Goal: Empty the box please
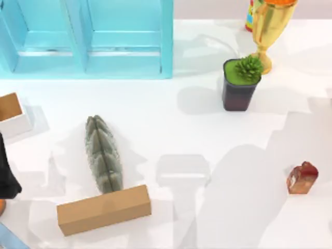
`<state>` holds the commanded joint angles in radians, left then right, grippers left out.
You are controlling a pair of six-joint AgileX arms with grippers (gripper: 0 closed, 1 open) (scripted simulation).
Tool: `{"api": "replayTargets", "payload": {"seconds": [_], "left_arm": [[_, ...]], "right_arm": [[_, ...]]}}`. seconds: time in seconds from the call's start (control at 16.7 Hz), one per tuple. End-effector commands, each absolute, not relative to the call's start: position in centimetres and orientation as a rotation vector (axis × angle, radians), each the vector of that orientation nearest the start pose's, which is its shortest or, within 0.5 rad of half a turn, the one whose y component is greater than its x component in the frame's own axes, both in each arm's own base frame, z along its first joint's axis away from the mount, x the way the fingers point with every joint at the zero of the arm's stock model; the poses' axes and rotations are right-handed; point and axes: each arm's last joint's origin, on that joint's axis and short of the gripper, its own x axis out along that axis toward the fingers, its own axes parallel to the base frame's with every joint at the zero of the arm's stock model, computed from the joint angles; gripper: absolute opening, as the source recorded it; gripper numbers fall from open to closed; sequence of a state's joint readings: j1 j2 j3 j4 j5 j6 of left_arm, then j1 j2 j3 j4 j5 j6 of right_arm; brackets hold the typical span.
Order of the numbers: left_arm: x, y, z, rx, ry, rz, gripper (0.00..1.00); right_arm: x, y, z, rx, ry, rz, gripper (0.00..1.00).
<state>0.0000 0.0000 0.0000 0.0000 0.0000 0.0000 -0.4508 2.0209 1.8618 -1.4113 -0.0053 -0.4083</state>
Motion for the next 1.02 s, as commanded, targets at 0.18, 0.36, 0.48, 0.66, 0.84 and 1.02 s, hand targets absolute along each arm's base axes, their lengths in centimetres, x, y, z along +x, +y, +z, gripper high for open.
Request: {"api": "replayTargets", "payload": {"seconds": [0.18,0.36,0.48,0.66,0.84,1.02], "left_arm": [[10.6,-0.1,16.0,0.000,0.000,0.000,1.00],[10.6,-0.1,16.0,0.000,0.000,0.000,1.00],[10.6,-0.1,16.0,0.000,0.000,0.000,1.00],[10.6,-0.1,16.0,0.000,0.000,0.000,1.00],[10.6,-0.1,16.0,0.000,0.000,0.000,1.00],[10.6,-0.1,16.0,0.000,0.000,0.000,1.00]], "right_arm": [[35.6,-16.5,25.6,0.032,1.566,-0.023,1.00],[35.8,-16.6,23.3,0.033,1.567,-0.023,1.00],[35.9,-16.7,21.1,0.032,1.567,-0.023,1.00],[35.8,-16.7,17.9,0.032,1.566,-0.024,1.00],[35.6,-16.6,16.0,0.033,1.567,-0.023,1.00],[35.6,-16.6,15.9,0.033,1.567,-0.023,1.00]]}}
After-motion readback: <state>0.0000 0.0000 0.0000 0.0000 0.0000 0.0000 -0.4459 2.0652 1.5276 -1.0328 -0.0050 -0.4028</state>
